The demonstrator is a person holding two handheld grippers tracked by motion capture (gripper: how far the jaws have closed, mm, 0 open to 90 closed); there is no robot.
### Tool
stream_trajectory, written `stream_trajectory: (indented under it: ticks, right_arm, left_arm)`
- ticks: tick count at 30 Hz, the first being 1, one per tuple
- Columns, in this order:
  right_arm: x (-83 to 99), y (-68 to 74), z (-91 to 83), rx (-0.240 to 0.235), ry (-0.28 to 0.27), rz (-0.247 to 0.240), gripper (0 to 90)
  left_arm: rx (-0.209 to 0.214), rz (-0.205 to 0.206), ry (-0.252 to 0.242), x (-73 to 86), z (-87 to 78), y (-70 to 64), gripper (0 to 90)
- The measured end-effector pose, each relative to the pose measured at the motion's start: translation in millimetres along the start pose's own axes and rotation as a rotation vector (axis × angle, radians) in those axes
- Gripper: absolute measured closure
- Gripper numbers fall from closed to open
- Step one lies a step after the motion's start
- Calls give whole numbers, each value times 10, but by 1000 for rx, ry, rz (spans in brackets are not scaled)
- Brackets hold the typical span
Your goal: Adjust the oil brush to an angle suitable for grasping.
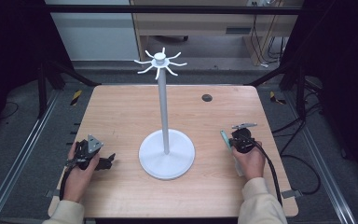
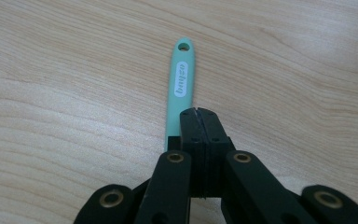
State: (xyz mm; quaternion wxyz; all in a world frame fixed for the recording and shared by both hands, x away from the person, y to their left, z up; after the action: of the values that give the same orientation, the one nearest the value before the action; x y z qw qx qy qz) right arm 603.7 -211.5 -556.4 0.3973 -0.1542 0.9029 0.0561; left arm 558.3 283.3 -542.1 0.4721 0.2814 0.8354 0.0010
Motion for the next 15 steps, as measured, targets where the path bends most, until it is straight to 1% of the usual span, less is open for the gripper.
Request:
stream_trajectory:
  ticks: [1, 3, 6, 13, 15]
  right_arm:
    - [0, 0, 0, 0, 0, 0, 900]
    - [-4, 31, -5, -29, -5, 2, 900]
    - [-1, 71, -7, -52, -4, -9, 900]
    - [12, 176, -22, -118, 2, -15, 900]
    - [17, 218, -27, -133, 7, -29, 900]
  left_arm:
    - [0, 0, 1, 2, -1, 2, 27]
    - [-1, -1, 1, 3, -2, 5, 27]
    - [2, 3, 4, 4, 3, -2, 27]
    - [2, 3, 7, 9, 4, -2, 27]
    - [2, 4, 7, 9, 6, -3, 27]
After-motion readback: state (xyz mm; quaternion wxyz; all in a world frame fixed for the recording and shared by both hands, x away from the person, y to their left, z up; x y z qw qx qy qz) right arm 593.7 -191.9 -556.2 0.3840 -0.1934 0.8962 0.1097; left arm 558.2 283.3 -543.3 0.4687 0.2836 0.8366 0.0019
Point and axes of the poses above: each handheld gripper's, and its own axes: z roughly forward along the jaws, x roughly out of its underside, y roughly to its left, the point moved 9 cm from there along z, roughly forward along the jaws, and after that the axes turned 7 degrees about -y, right-handed, at the moved point
